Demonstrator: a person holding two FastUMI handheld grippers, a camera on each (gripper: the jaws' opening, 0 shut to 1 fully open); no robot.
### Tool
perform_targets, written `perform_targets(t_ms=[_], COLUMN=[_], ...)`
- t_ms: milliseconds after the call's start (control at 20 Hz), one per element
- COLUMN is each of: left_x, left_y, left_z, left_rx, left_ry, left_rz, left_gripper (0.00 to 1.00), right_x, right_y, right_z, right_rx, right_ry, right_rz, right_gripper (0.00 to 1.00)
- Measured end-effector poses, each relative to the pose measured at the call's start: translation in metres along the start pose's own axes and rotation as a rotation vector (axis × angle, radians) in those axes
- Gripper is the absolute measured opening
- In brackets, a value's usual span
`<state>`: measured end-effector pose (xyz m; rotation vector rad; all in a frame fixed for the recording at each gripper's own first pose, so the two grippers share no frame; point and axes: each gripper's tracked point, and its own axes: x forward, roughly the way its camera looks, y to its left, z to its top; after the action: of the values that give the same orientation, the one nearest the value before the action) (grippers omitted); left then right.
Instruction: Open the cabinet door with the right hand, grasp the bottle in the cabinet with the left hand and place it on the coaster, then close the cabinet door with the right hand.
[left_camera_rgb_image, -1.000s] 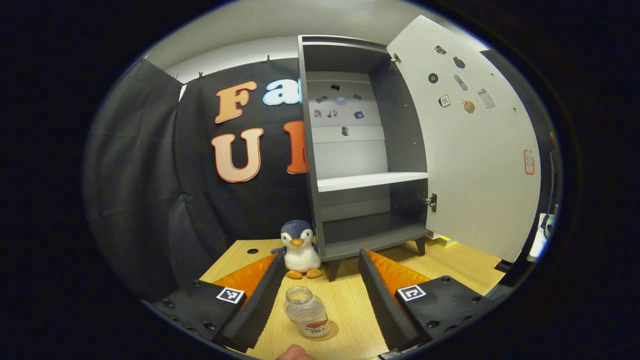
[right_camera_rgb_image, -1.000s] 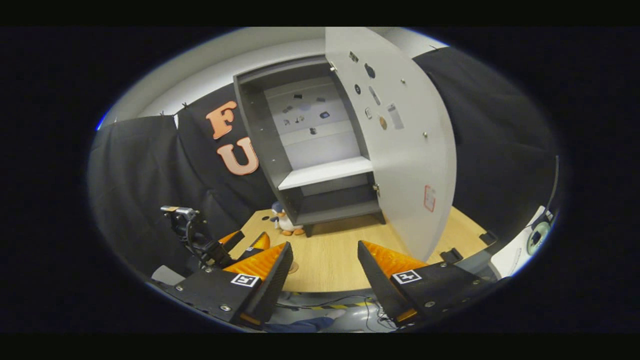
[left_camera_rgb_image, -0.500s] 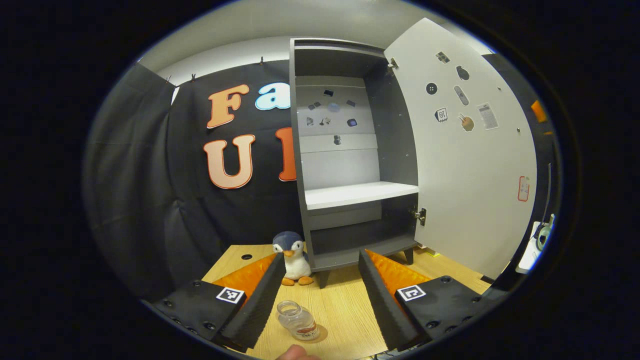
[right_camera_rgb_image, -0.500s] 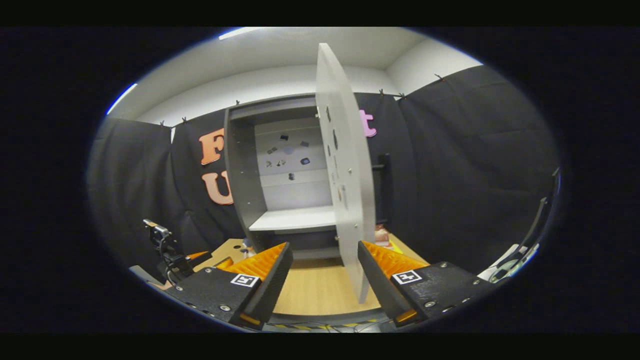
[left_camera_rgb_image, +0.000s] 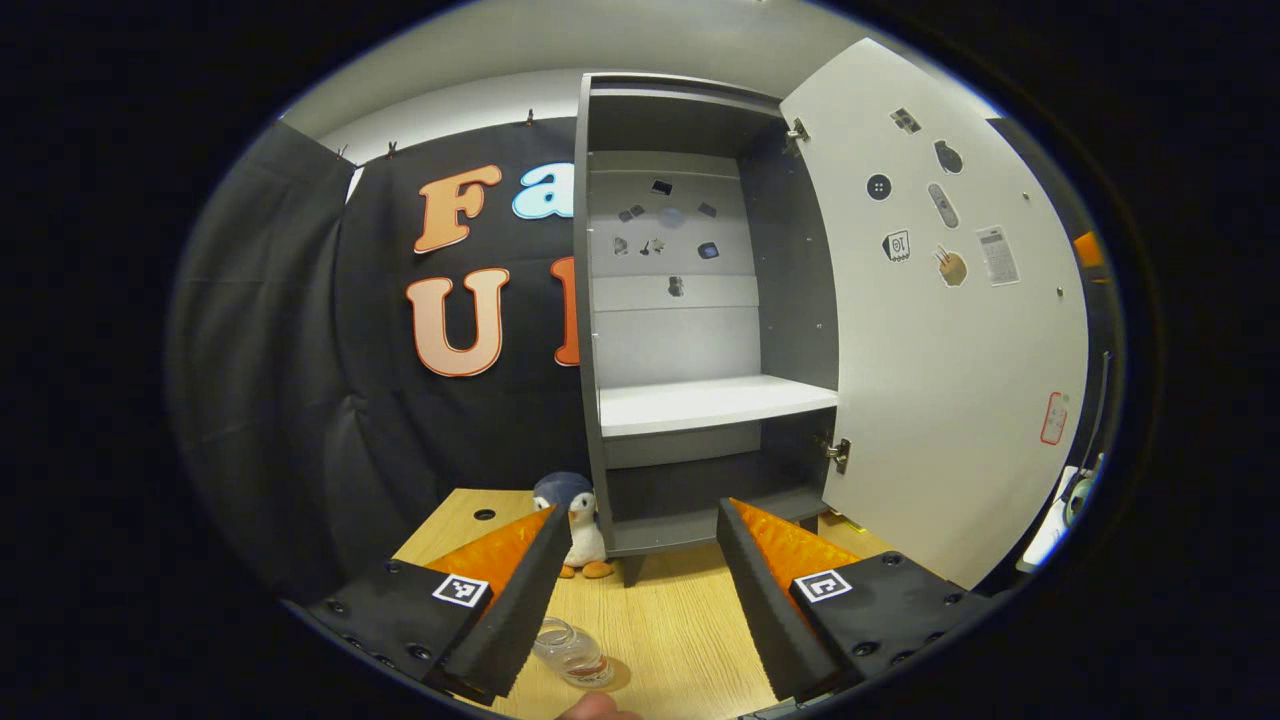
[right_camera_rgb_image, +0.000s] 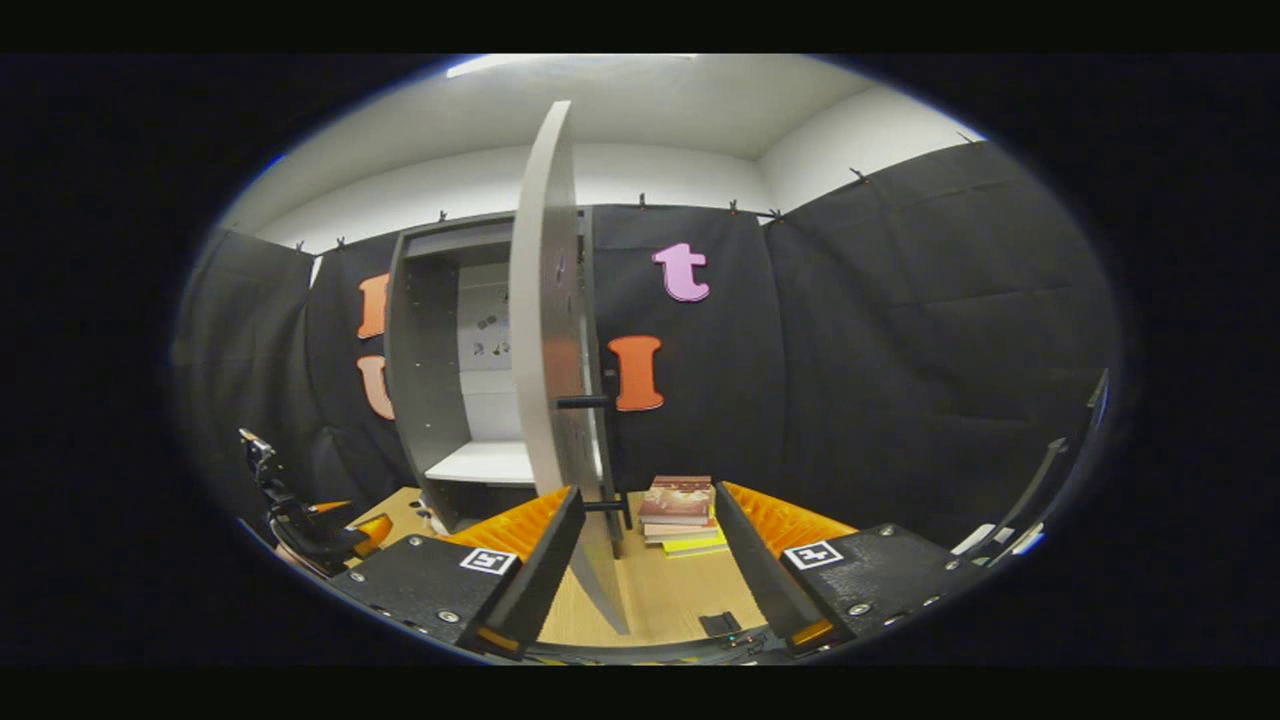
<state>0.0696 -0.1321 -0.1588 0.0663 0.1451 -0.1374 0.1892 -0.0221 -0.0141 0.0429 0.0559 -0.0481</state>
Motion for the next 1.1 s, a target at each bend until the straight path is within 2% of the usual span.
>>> perform_targets(t_ms=[300,550,700,900,1100], left_x=[0.0,-0.003,0.002,0.006,0.006], left_y=[0.011,0.013,0.008,0.002,0.019], left_z=[-0.011,-0.019,-0.023,-0.022,-0.02], left_rx=[0.028,0.018,0.003,-0.014,-0.04], left_ry=[0.034,0.058,0.07,0.065,0.061], left_rz=[0.032,0.019,0.005,-0.014,-0.013], left_gripper=[0.95,0.95,0.96,0.95,0.95], right_x=[-0.002,0.0,0.001,0.003,0.001], right_y=[0.004,0.013,0.032,0.055,0.076], right_z=[-0.009,-0.007,-0.007,-0.008,-0.011], right_rx=[-0.003,-0.003,0.003,0.005,0.013], right_ry=[0.026,-0.002,-0.007,0.007,0.02], right_rz=[0.048,0.076,0.124,0.229,0.281], right_gripper=[0.83,0.81,0.81,0.82,0.82])
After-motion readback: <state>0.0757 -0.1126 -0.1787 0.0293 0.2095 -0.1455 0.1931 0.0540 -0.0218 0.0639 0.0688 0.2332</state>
